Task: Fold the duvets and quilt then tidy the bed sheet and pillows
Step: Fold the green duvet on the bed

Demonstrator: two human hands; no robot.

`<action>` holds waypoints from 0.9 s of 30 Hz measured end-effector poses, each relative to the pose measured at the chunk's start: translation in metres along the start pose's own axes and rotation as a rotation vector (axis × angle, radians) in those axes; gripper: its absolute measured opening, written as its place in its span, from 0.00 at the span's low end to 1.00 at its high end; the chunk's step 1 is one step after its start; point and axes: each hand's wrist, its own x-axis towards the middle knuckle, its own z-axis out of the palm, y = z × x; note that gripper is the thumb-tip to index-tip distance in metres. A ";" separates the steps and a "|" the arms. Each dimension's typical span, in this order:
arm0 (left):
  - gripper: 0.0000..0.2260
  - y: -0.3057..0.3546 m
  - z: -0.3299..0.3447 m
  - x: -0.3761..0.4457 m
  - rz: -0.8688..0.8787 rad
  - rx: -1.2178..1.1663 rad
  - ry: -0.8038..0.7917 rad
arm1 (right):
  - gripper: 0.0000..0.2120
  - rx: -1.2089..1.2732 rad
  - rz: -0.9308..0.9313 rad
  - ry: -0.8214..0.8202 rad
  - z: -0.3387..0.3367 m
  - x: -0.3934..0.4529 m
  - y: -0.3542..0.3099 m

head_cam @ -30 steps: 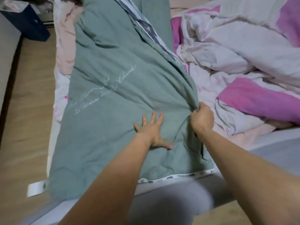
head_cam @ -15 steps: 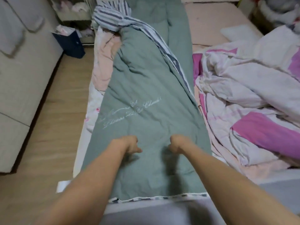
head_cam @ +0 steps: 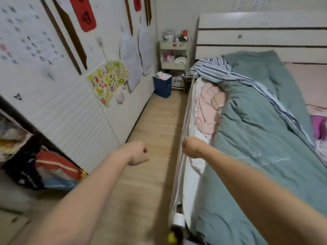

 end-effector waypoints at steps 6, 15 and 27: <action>0.19 -0.130 -0.045 0.018 -0.023 0.022 0.043 | 0.13 0.040 0.020 0.029 -0.023 0.044 -0.085; 0.21 -0.159 -0.120 0.174 0.159 0.161 0.047 | 0.13 0.184 0.226 0.147 -0.080 0.154 -0.064; 0.19 -0.208 -0.275 0.448 0.237 0.250 0.011 | 0.12 0.314 0.331 0.170 -0.201 0.397 -0.036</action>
